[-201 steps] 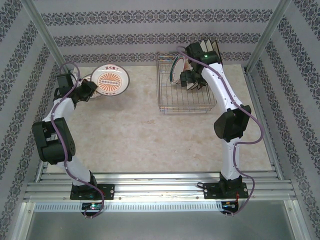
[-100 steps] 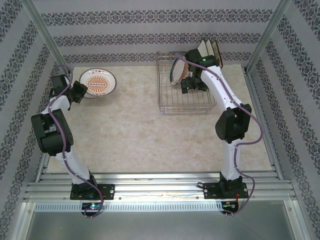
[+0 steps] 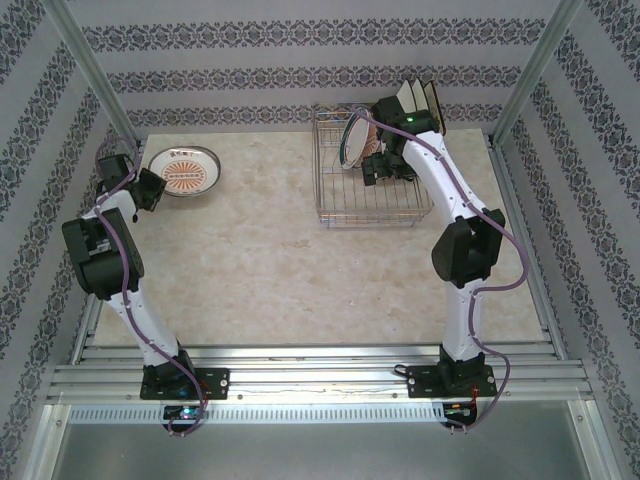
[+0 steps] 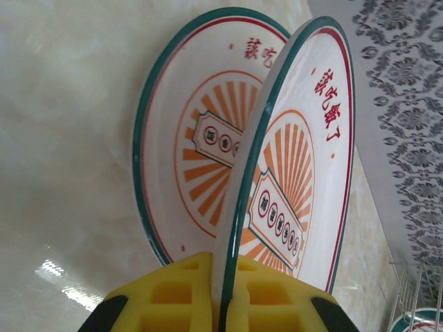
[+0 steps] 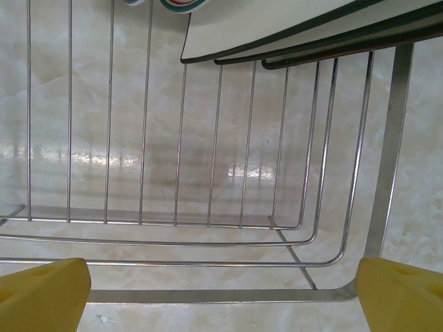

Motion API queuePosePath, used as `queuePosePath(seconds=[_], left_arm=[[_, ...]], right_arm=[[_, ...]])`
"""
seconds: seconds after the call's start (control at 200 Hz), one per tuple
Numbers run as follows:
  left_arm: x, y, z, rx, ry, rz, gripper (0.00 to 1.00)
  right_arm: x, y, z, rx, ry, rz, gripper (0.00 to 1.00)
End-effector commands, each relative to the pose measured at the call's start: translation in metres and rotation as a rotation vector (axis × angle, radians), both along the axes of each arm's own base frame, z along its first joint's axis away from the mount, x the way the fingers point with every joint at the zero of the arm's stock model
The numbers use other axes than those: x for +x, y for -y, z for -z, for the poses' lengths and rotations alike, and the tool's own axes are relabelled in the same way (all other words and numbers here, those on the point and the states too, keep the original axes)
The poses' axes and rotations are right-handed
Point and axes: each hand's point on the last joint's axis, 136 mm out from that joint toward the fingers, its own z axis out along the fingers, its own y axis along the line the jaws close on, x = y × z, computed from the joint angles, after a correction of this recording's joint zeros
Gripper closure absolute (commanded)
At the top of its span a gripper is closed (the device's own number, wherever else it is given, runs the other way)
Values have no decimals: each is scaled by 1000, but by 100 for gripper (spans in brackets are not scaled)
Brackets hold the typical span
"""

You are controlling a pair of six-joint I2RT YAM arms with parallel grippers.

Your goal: Unload the plates from the dish rack

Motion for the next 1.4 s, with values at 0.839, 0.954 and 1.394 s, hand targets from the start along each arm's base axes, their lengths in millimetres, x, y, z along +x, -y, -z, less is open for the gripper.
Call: queuePosePath(seconds=[0.839, 0.954, 1.394], left_arm=[[27, -24, 27, 24, -35, -3, 71], [21, -26, 25, 72, -67, 10, 65], [8, -31, 15, 218, -179, 75, 52]], right_arm=[[0, -3, -2, 17, 7, -19, 2], [0, -3, -1, 17, 7, -21, 2], [0, -3, 4, 35, 10, -19, 2]])
